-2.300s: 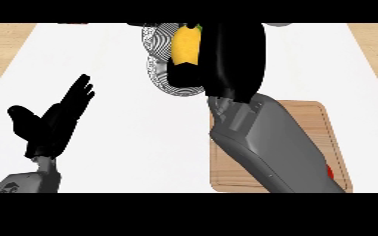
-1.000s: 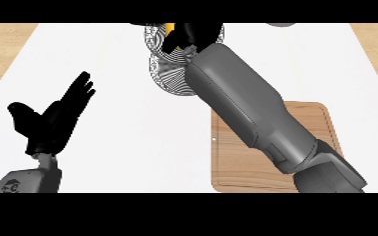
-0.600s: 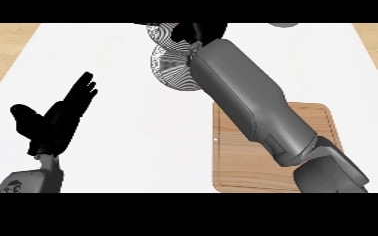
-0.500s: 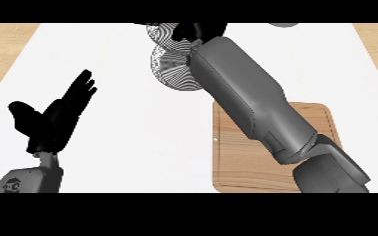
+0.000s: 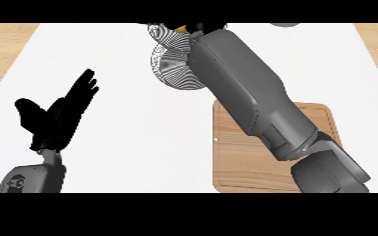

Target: Pick the lemon from the cutting board and place it in the tiered basket

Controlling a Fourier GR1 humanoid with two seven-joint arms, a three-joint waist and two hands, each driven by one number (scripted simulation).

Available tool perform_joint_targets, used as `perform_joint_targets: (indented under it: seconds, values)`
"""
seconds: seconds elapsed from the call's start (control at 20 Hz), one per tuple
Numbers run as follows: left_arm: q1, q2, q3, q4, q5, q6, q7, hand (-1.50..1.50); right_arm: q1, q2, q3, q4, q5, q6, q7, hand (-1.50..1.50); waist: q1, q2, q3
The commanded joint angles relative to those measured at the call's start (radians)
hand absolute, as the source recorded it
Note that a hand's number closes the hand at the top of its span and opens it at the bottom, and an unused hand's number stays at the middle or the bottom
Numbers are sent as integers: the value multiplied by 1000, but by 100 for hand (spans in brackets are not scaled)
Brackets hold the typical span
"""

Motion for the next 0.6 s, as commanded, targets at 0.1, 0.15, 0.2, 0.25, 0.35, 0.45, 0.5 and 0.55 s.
perform_joint_targets:
  seconds: [0.1,0.15,0.2,0.25,0.35,0.45,0.5,0.55]
  values:
    - [-2,-9,-15,-53,0,12,57,0,37,0,-58,-101,-96,-237,-14,-150,3,-4,2]
    - [26,-13,5,-9,-6,19,0,0,12,0,-113,-93,-74,-245,-42,-150,-24,-5,1]
    - [42,-4,5,-34,2,4,3,0,14,0,-131,-101,-81,-268,-64,-150,-20,-5,1]
    - [59,8,27,13,5,-10,-43,0,38,-28,-160,-150,-108,-276,-85,-150,-35,-6,1]
    - [48,-13,-2,-29,-1,4,0,0,63,-1,-160,-177,-112,-345,-90,-150,-32,-9,2]
    - [60,18,49,-26,35,-15,-2,0,96,-34,-188,-235,-95,-339,-94,-150,-55,-17,2]
    - [103,-2,26,-39,13,-13,-50,0,145,-31,-184,-244,-72,-383,-111,-150,-56,-17,2]
    - [92,4,24,-42,-6,9,-12,0,142,-48,-194,-273,-64,-348,-84,-150,-64,-20,2]
